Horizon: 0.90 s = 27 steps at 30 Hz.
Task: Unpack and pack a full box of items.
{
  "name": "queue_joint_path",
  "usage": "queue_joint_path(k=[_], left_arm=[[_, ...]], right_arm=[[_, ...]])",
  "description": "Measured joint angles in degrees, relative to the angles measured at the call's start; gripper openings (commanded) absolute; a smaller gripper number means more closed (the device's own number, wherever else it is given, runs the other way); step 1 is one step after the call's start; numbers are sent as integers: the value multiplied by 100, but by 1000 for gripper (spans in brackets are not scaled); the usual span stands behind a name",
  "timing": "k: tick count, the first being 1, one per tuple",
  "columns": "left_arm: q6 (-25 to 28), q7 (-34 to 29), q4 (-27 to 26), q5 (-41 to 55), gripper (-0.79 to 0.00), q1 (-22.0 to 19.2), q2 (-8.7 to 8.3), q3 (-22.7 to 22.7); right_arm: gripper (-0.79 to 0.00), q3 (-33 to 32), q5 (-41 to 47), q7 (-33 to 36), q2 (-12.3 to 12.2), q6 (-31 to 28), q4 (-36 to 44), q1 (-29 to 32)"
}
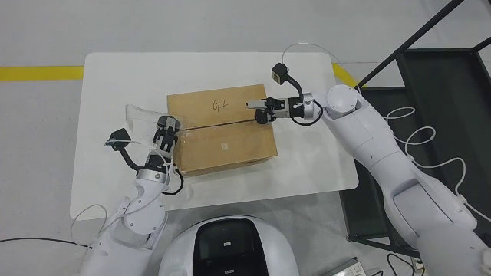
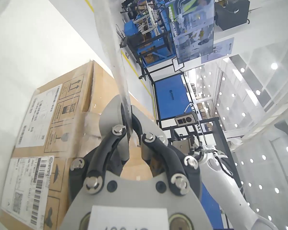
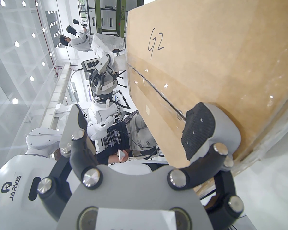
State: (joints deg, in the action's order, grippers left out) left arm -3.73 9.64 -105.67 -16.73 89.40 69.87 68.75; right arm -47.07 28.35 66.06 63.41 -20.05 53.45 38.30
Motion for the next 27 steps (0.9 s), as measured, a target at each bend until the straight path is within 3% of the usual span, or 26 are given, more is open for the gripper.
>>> queue_joint_path(k=[14,27], left_arm=[[0,0,0,0,-785,0,0,0],[-69,-204,13,-357,-785,-76,59,-188]], right_arm=[[0,-744,-220,292,-312,543,623,415],[0,-683,-301,221,-246,690,709,410]])
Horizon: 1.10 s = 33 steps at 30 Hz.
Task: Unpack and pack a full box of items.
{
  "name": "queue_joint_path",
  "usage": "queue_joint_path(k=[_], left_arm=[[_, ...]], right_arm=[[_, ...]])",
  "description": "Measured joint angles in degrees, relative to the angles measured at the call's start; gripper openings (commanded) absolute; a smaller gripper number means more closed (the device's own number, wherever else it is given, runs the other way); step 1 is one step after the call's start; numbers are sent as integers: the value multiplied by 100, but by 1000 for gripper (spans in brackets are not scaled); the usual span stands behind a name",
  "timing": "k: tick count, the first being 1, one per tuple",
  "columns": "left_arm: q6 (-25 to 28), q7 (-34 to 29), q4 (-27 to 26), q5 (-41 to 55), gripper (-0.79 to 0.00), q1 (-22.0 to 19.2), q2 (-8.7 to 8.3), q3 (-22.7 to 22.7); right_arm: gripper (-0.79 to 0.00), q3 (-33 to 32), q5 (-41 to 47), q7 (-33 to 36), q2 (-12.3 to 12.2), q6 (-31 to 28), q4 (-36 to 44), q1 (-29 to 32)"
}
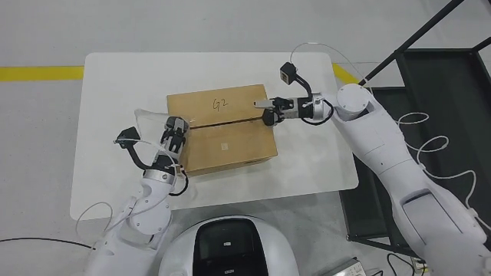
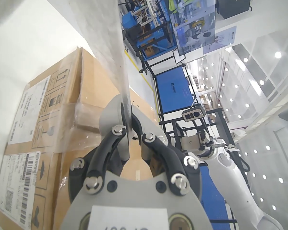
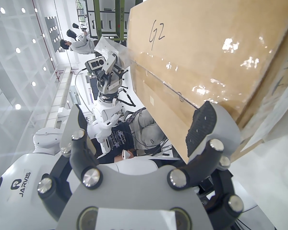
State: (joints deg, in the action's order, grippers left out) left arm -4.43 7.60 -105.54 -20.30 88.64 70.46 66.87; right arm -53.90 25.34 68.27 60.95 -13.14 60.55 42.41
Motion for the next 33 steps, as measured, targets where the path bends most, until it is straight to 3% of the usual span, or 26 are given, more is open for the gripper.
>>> queue_joint_path(k=[12,24,25,27,28,33], left_arm=[[-189,-241,46,-395,-785,-92,68,-243],[-777,-292,519,-1223,-776,-590,211,-772],[-817,-297,563,-1261,-671,-638,224,-802],[-883,-313,649,-1324,-372,-729,253,-866],[-898,-319,676,-1342,0,-757,264,-888],[-849,-315,658,-1294,0,-766,305,-905]], right_arm=[[0,184,-440,-370,109,175,-229,-174],[0,-57,-473,-324,57,106,-39,-46],[0,-70,-474,-324,54,111,-21,-31],[0,-103,-478,-320,46,117,20,2],[0,-123,-478,-320,41,116,36,17],[0,-307,-423,-322,-7,68,166,133]])
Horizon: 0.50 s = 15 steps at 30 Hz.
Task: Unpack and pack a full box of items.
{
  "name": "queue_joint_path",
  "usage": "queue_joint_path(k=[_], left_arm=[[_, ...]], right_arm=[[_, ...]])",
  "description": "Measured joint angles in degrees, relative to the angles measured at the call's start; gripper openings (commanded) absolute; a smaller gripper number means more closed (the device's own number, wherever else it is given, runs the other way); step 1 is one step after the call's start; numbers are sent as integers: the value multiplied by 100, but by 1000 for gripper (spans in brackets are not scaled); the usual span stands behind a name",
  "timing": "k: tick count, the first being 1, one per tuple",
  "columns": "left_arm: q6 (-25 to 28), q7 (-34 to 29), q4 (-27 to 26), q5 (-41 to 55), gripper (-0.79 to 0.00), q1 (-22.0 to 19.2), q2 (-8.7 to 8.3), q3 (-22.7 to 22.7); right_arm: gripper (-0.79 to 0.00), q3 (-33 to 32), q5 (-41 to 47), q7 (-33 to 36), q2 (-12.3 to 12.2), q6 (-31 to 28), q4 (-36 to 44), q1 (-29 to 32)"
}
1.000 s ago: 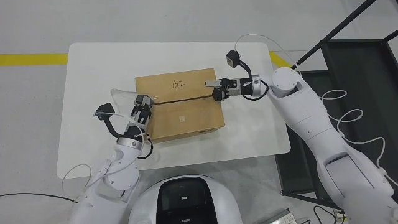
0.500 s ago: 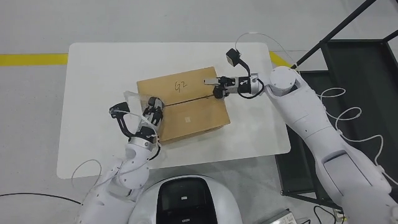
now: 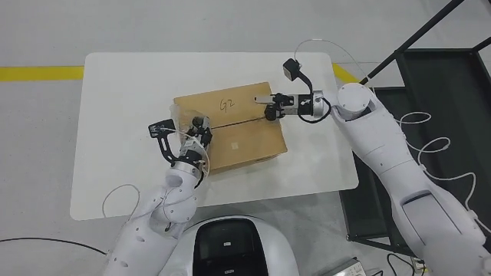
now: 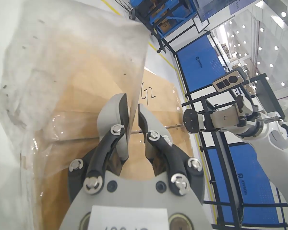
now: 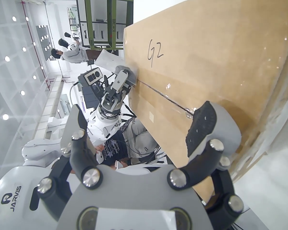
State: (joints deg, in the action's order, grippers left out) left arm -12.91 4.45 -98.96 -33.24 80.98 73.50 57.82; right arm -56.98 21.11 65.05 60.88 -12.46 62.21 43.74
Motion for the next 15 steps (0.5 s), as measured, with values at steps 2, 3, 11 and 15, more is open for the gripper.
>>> queue_joint_path(k=[2,3,11,15], left_arm=[[69,35,-73,29,0,57,2,55],[106,51,-113,39,0,88,1,84],[419,106,-517,75,0,417,-31,412],[516,26,-607,106,0,500,-37,519]], right_arm=[[0,-96,24,9,-28,-19,80,65],[0,-144,39,9,-41,-34,116,98],[0,-817,-104,-114,-263,-100,273,584],[0,-996,-323,-42,-352,63,253,820]])
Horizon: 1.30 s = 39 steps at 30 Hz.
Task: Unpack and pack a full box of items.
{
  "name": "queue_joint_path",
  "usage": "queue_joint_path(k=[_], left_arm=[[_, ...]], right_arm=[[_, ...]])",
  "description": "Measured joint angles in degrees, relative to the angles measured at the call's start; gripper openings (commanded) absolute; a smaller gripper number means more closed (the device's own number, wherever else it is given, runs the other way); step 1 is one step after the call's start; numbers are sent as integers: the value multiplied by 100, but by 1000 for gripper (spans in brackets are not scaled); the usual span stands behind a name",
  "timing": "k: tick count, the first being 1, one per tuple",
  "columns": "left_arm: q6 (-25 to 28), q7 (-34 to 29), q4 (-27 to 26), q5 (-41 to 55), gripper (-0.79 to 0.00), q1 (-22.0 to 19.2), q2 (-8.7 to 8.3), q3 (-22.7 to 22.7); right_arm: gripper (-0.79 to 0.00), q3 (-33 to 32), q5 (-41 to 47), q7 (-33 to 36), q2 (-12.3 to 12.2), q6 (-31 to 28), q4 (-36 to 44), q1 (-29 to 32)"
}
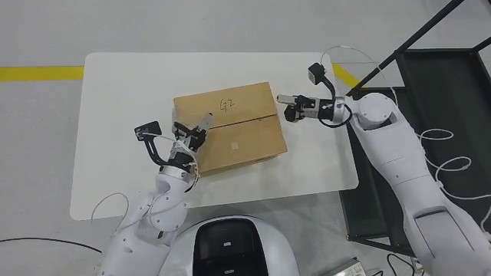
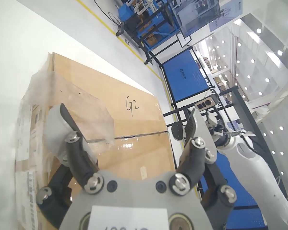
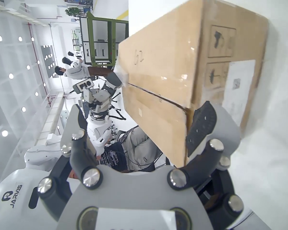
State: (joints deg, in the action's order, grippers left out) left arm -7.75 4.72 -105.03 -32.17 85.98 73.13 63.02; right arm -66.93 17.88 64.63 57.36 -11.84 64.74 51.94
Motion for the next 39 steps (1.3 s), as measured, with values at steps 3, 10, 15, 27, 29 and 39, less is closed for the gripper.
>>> queue_joint_path(k=[3,10,15,27,29,39], left_arm=[[62,-65,-11,12,0,0,6,28],[218,-159,84,86,0,-113,45,-14],[269,-162,148,64,0,-200,71,-21],[150,-98,100,-208,0,-246,101,107],[162,-123,100,-235,0,-236,107,106],[890,-28,7,-315,0,78,96,93]], right_arm=[[0,7,-147,67,-25,102,30,106],[0,244,-68,337,23,156,161,182],[0,427,56,384,85,160,153,143],[0,832,210,471,222,156,283,75],[0,893,249,501,246,138,305,57],[0,762,261,288,243,51,135,8]])
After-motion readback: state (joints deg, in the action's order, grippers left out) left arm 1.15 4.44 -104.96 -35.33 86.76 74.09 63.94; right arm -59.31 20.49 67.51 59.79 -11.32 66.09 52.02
